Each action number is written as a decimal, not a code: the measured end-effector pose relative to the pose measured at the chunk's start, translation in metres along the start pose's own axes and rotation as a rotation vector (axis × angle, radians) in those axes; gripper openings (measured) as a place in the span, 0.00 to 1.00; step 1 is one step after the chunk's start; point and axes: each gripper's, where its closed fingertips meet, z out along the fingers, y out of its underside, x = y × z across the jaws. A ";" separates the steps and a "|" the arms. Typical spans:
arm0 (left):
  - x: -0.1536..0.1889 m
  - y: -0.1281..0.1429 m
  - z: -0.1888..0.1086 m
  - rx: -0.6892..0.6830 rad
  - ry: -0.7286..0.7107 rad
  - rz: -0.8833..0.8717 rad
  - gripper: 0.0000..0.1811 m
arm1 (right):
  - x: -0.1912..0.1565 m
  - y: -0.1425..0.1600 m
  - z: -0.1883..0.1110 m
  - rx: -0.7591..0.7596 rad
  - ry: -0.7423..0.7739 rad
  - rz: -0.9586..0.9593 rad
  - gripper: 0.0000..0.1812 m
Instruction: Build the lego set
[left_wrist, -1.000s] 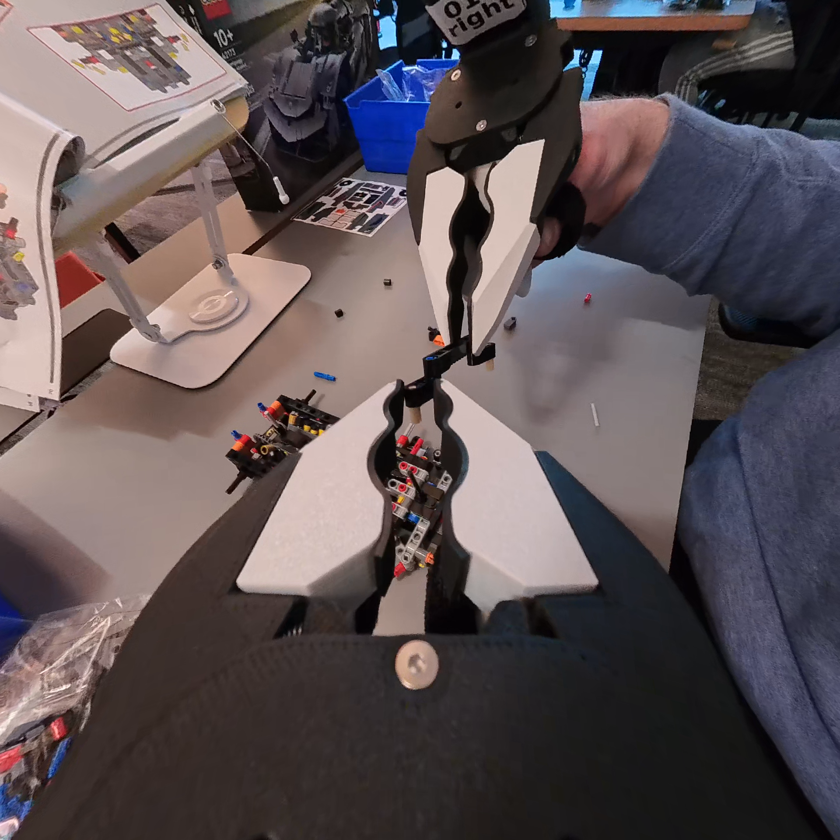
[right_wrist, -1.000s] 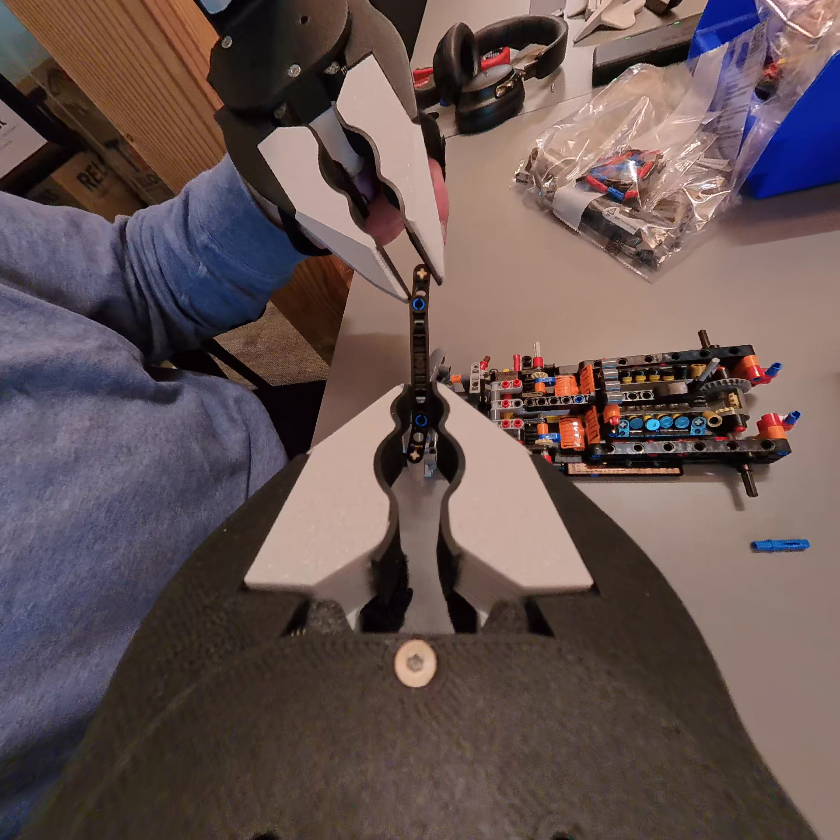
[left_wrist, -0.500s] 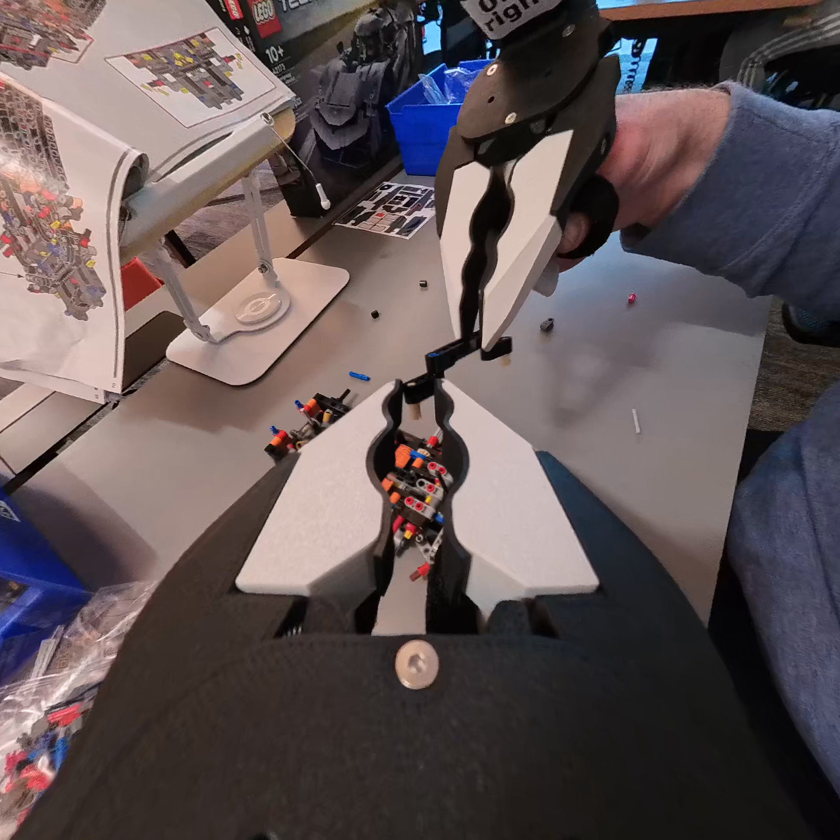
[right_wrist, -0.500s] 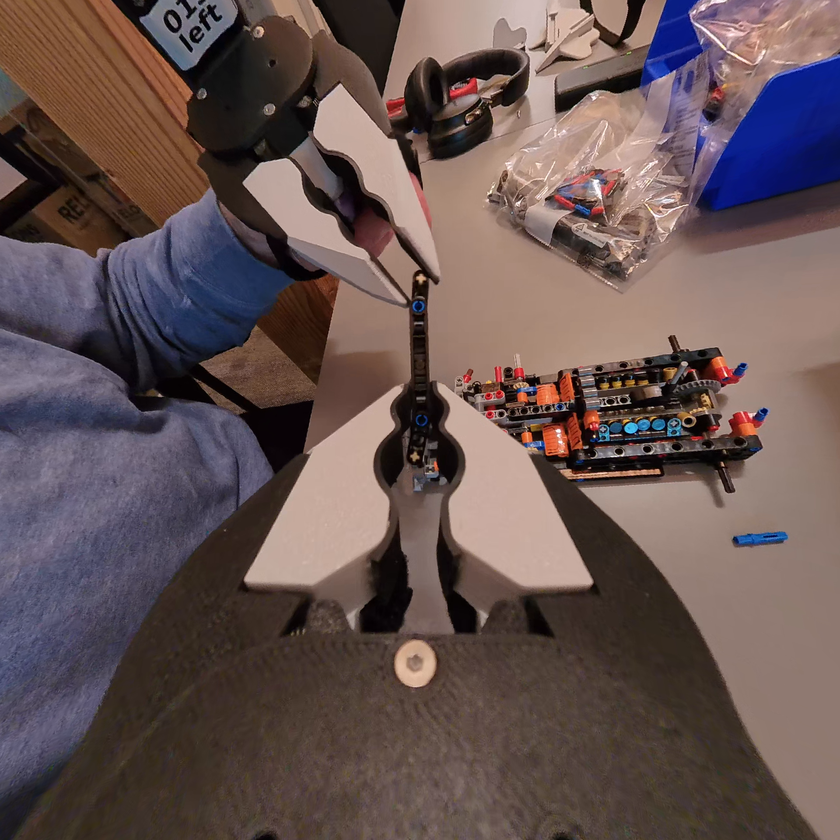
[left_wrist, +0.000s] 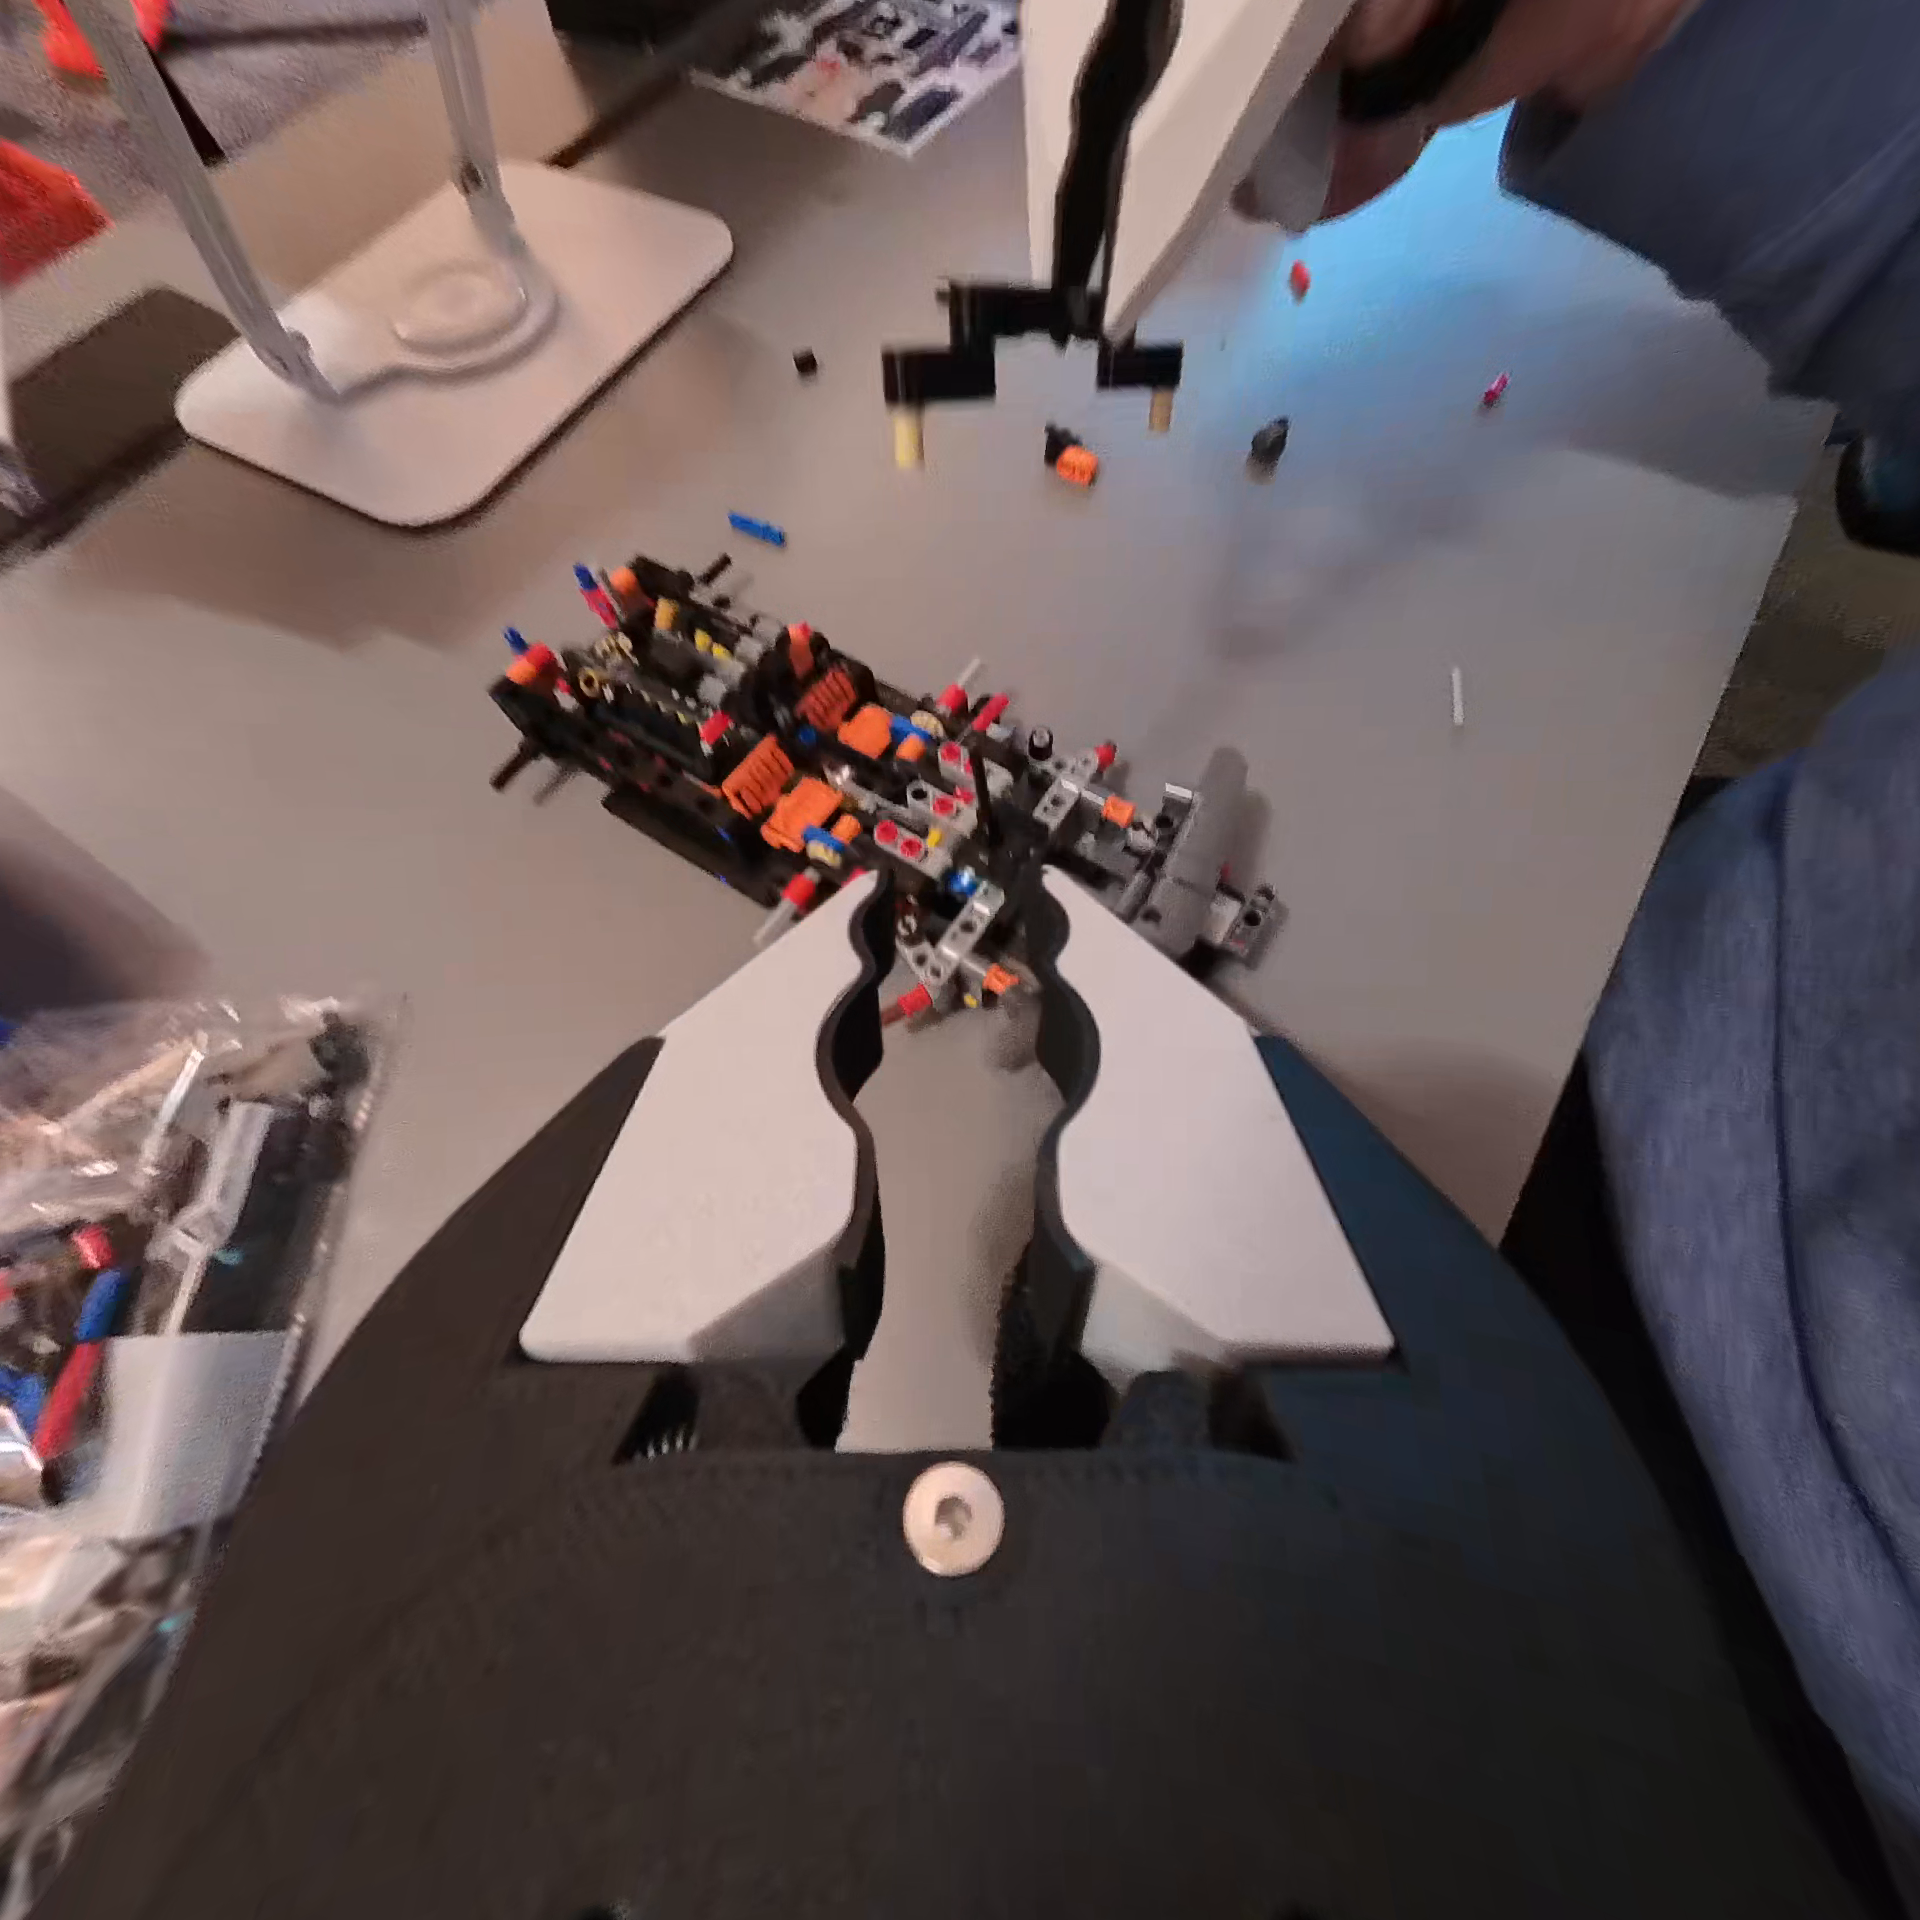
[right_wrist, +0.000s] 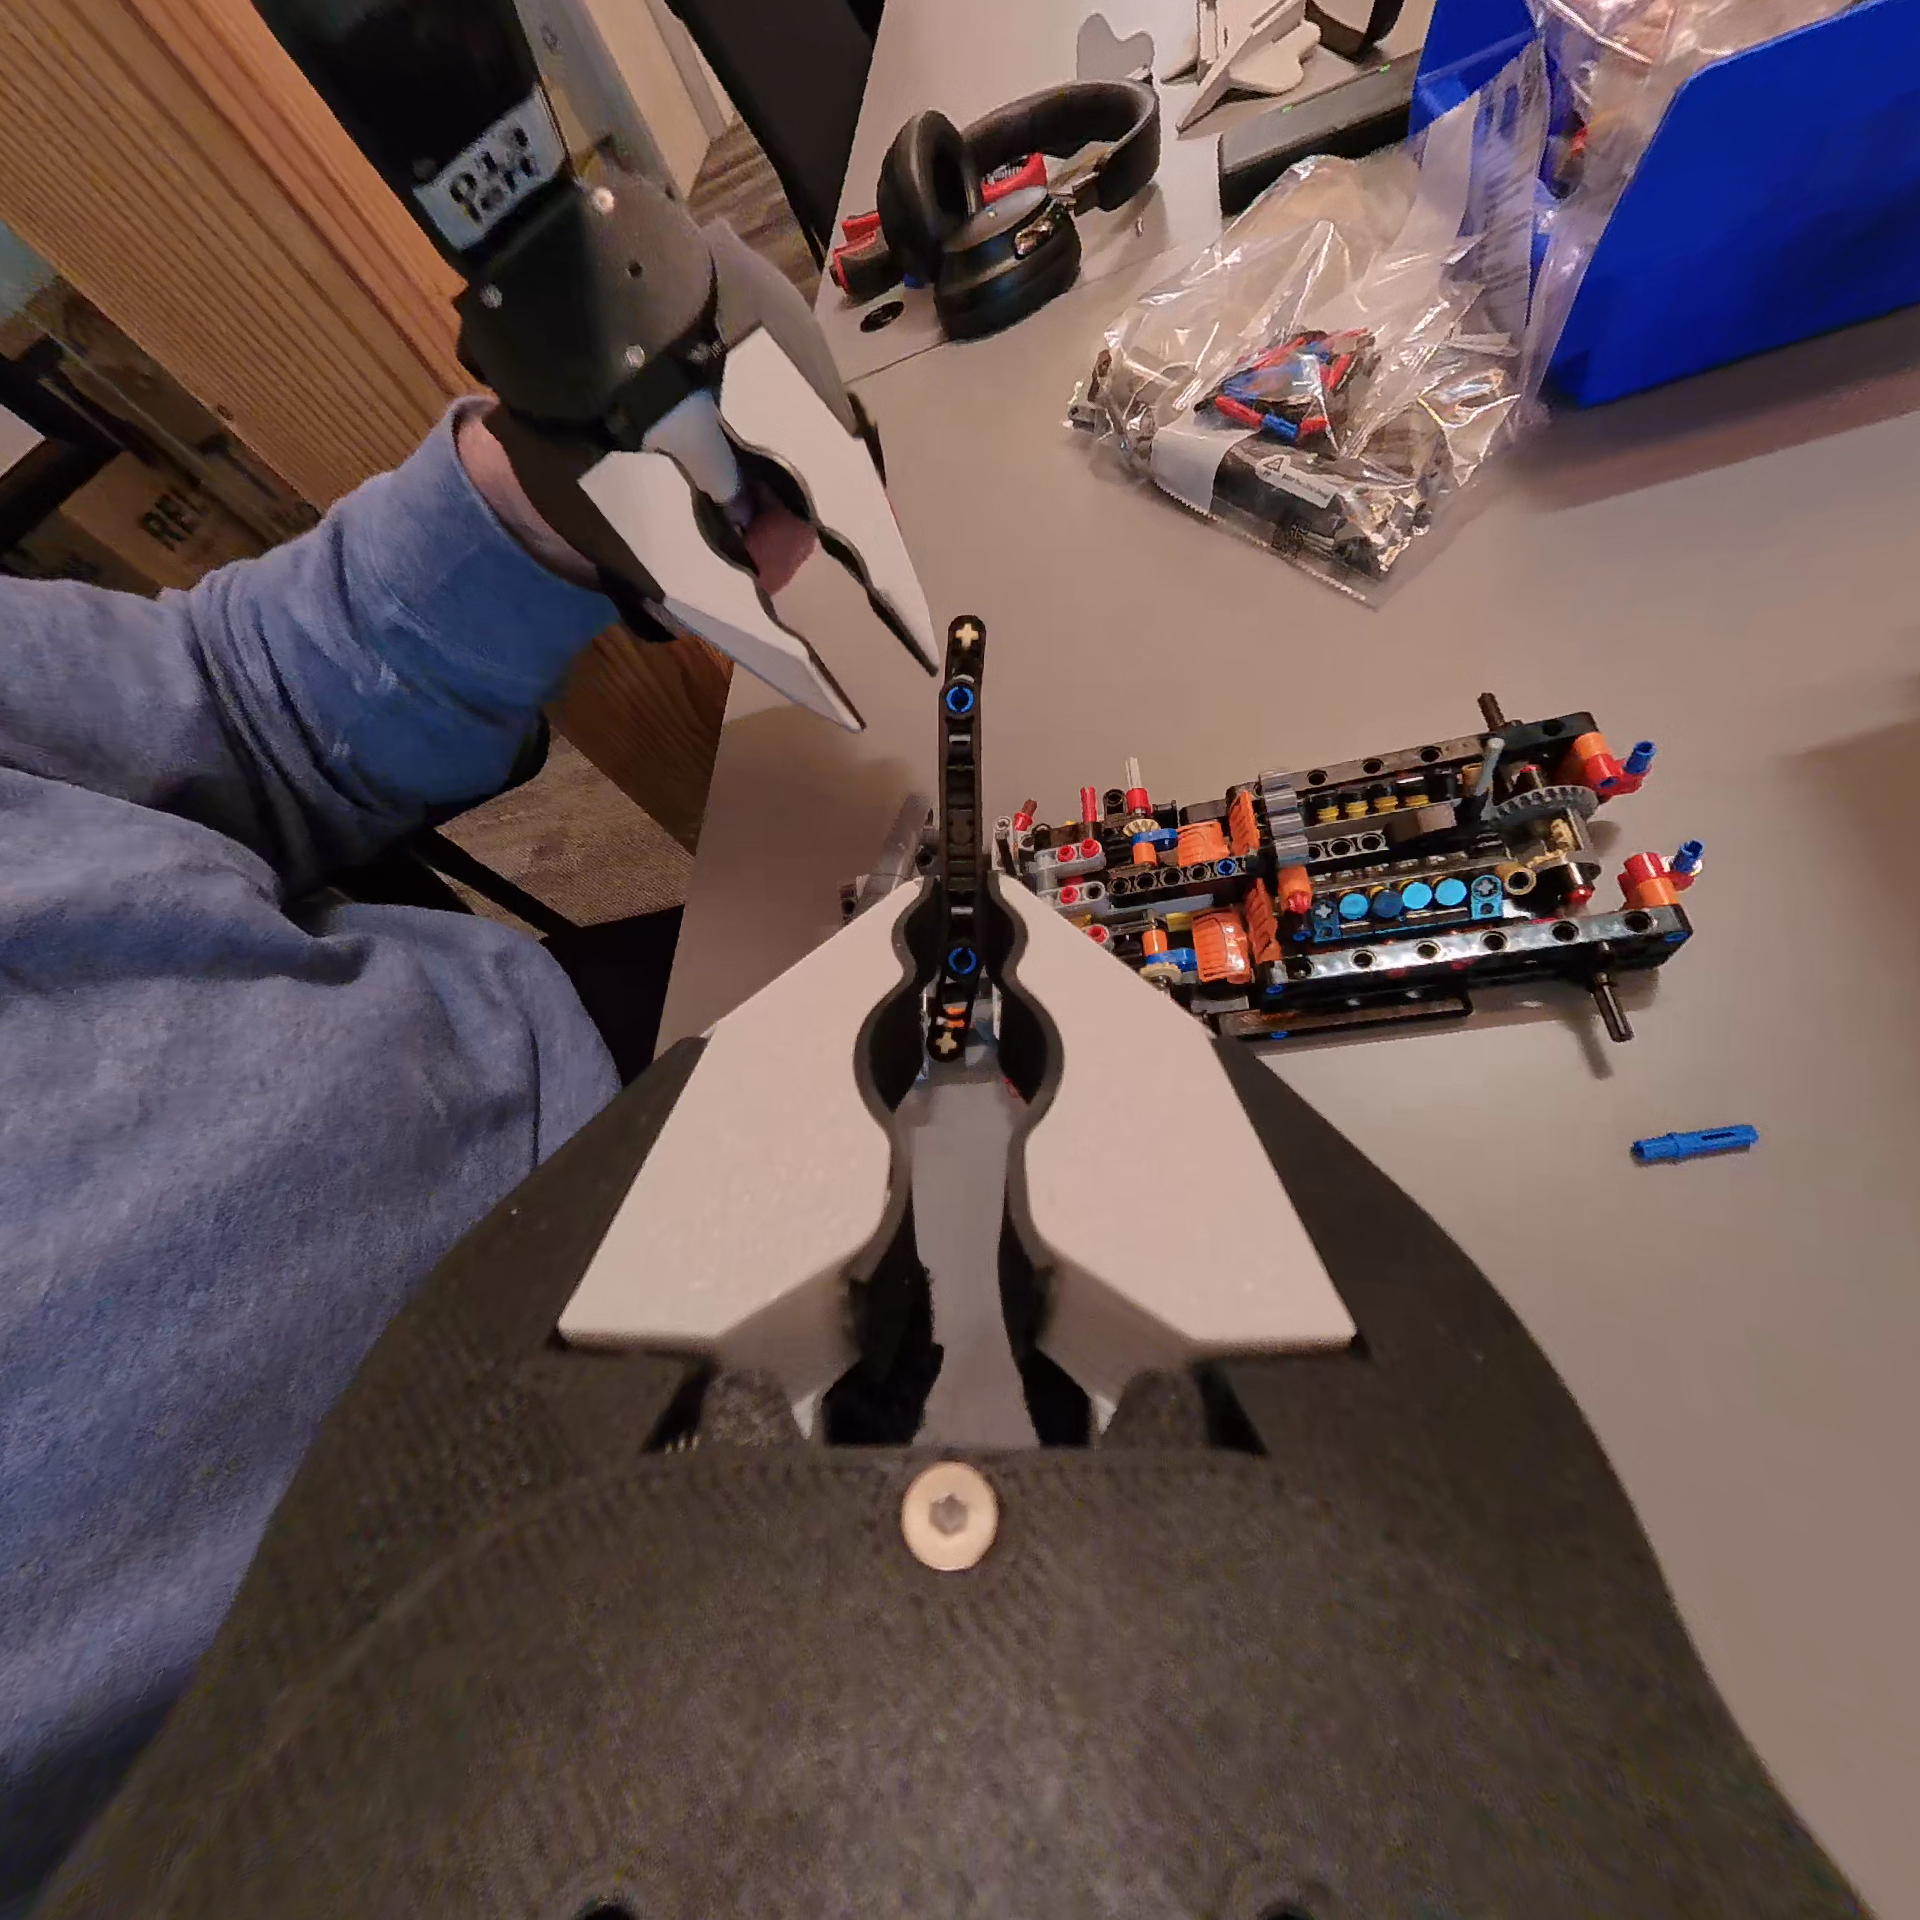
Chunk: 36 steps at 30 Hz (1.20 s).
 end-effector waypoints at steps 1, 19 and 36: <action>0.001 0.007 0.002 -0.010 0.007 -0.014 0.12 | 0.001 0.001 -0.001 0.001 -0.002 0.002 0.03; 0.012 0.066 0.016 -0.122 0.177 -0.105 0.10 | 0.011 0.022 0.013 -0.059 -0.035 0.046 0.03; -0.017 0.044 0.006 0.015 0.034 -0.126 0.09 | 0.008 0.027 0.023 -0.087 -0.054 0.052 0.03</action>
